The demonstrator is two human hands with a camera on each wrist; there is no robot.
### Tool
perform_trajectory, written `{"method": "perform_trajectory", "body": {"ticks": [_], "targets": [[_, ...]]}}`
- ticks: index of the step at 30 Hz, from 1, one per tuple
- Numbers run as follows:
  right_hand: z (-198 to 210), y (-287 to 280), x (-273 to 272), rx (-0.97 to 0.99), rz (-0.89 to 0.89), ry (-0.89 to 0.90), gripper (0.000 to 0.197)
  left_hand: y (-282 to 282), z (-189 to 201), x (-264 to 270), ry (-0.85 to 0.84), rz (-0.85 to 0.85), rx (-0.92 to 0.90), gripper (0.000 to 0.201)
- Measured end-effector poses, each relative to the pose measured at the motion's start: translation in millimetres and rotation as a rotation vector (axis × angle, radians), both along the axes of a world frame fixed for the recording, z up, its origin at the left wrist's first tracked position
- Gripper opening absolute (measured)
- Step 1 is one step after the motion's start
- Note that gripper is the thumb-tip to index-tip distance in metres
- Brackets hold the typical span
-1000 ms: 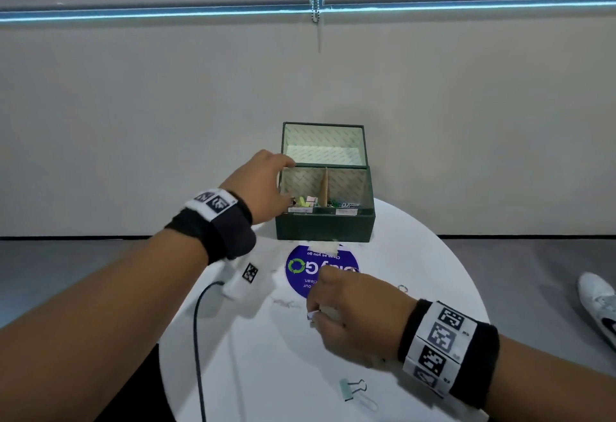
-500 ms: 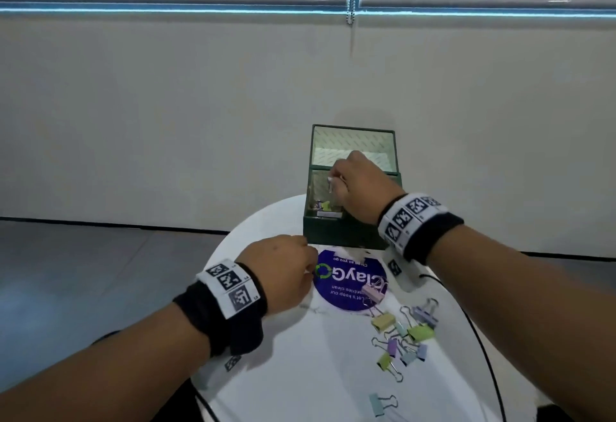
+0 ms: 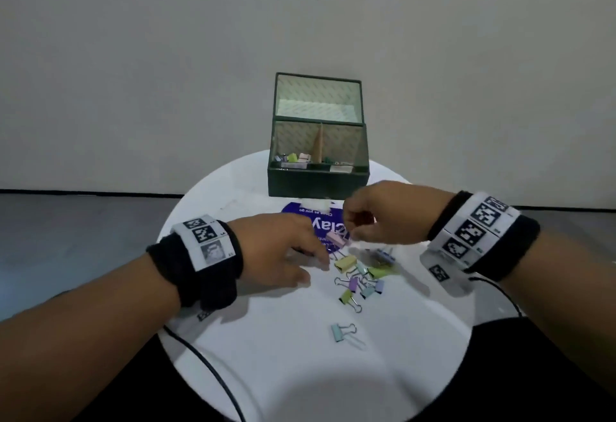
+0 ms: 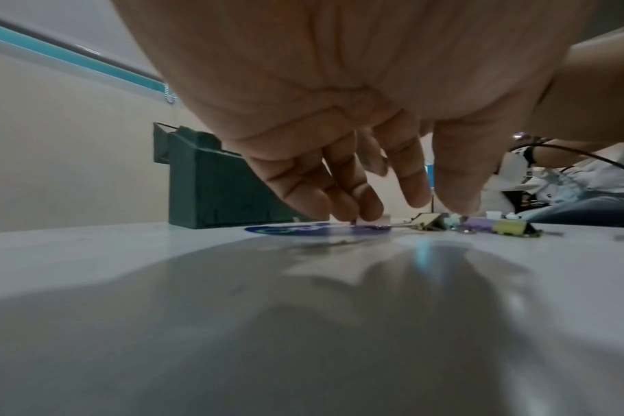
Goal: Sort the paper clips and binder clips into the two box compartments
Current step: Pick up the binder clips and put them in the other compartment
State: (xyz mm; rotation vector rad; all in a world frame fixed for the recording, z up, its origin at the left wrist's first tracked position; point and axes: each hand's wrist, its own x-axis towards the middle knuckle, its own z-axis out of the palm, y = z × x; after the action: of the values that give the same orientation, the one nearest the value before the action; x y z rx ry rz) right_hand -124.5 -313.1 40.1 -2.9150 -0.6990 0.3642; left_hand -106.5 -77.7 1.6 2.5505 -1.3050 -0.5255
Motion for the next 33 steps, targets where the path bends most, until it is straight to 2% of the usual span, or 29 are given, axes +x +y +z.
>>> {"method": "perform_trajectory", "body": {"ticks": [4,8,11,15,17,19,21,23,25,26,28,29,30,31,33], "targets": [[-27,-22,-43,0.019,-0.023,-0.023,0.013,-17,-3,-7,0.013,-0.047,-0.031,0.038],[-36,-27,-61,0.063,-0.020,0.043,0.014,-40,-6,-11,-0.053,-0.113,-0.046,0.039],[-47,-27,-64,0.071,-0.018,0.002,0.019,-44,-8,-13,-0.149,-0.083,-0.026,0.031],[-58,-31,-68,0.082,-0.004,-0.067,0.018,-42,-9,-14,-0.175,-0.055,0.008,0.027],[-56,-33,-70,0.157,-0.006,-0.095,0.017,-40,-8,-15,-0.173,-0.042,-0.015,0.026],[-51,-36,-71,0.309,-0.023,-0.104,0.013,-38,-7,-16,-0.153,-0.005,-0.064,0.021],[-45,-41,-70,0.524,-0.148,-0.084,0.018,-37,-4,-16,-0.153,0.033,-0.067,0.020],[-37,-42,-67,0.895,-0.408,0.063,0.034,-37,-3,-18,-0.169,0.035,-0.044,0.021],[-28,-42,-62,1.350,-0.664,0.298,0.034,-38,-1,-21,-0.159,0.042,-0.055,0.014],[-25,-43,-59,1.500,-0.751,0.382,0.031,-38,-1,-22,-0.138,0.047,-0.073,0.012],[-20,-46,-52,1.623,-0.851,0.480,0.027,-38,0,-25,-0.090,0.039,-0.060,0.030],[-20,-47,-47,1.581,-0.875,0.475,0.024,-39,0,-26,-0.080,0.013,-0.027,0.034],[-20,-45,-44,1.442,-0.855,0.426,0.020,-40,0,-26,-0.072,-0.024,-0.006,0.033],[-22,-42,-41,1.180,-0.784,0.330,0.019,-41,-1,-26,-0.063,-0.058,0.017,0.030],[-27,-32,-39,0.504,-0.496,0.107,0.015,-43,-3,-26,-0.051,-0.089,0.041,0.027]]}}
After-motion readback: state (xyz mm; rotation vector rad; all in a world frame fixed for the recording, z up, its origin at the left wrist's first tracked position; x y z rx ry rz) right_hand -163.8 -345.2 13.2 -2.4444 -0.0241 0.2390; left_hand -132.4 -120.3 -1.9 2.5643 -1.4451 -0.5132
